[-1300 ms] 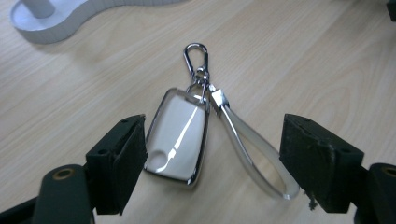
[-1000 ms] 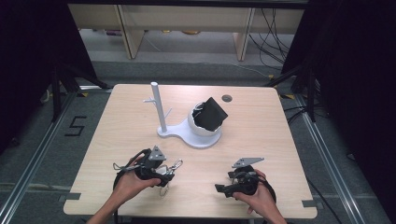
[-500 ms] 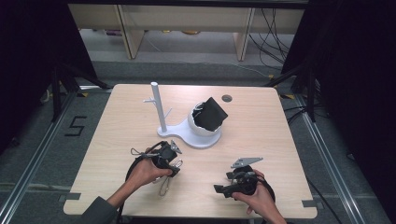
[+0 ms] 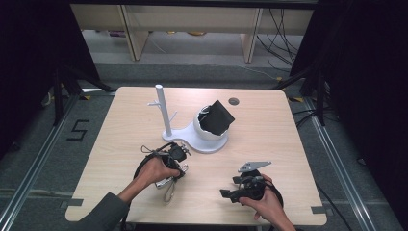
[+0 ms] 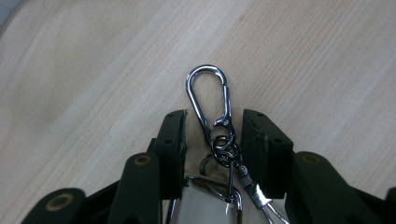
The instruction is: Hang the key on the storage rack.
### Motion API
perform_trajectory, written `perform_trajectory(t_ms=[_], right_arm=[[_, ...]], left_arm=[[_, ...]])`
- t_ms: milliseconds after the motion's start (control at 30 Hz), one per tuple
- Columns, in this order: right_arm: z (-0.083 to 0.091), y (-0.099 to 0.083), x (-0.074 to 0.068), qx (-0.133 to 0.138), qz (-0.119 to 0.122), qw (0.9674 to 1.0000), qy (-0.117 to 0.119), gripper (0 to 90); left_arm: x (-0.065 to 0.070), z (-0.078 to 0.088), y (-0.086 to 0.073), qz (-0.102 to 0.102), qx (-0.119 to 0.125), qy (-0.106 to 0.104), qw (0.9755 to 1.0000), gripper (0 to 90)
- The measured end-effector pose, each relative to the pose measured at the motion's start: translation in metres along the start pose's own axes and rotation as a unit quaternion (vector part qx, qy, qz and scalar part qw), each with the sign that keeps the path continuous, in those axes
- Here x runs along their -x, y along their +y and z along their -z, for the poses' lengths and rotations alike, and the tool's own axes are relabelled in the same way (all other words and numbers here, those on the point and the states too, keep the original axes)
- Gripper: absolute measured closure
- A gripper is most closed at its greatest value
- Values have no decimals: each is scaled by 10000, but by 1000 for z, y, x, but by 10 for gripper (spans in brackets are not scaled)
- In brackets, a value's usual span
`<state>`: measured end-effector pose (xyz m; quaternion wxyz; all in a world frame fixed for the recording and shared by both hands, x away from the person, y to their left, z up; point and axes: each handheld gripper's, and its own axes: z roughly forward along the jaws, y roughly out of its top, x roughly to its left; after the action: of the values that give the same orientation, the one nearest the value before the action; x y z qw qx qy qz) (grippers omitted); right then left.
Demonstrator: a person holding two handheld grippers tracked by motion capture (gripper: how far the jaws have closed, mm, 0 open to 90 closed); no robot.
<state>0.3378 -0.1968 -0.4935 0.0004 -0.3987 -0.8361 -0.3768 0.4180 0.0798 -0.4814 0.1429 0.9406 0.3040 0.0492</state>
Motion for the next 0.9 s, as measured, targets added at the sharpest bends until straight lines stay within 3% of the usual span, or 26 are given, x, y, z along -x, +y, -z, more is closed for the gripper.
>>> perform_trajectory(t_ms=[167,267,433,533,633,767,833,900], right_arm=[[-1,1,0,-18,22,10000,-3,240],[-1,1,0,-58,47,10000,7,241],[-1,1,-1,-72,43,10000,40,243],[-1,2,-1,-56,94,9999,75,244],[-1,1,-2,-86,-7,10000,48,243],[-2,2,-2,-75,65,9999,57,245],[-2,2,-1,-62,81,9999,69,245],[-2,2,-1,-63,80,9999,75,246]], left_arm=[[0,-1,4,20,-155,-99,9998,676],[3,0,11,-184,-518,-60,9985,712],[6,-2,19,-330,-843,18,9959,728],[9,-3,21,-417,-907,85,9950,736],[10,-3,23,-424,-991,99,9941,736],[13,-5,28,-680,-1168,171,9907,737],[14,-5,28,-647,-1169,142,9909,741],[11,-5,29,-781,-1205,91,9896,745]])
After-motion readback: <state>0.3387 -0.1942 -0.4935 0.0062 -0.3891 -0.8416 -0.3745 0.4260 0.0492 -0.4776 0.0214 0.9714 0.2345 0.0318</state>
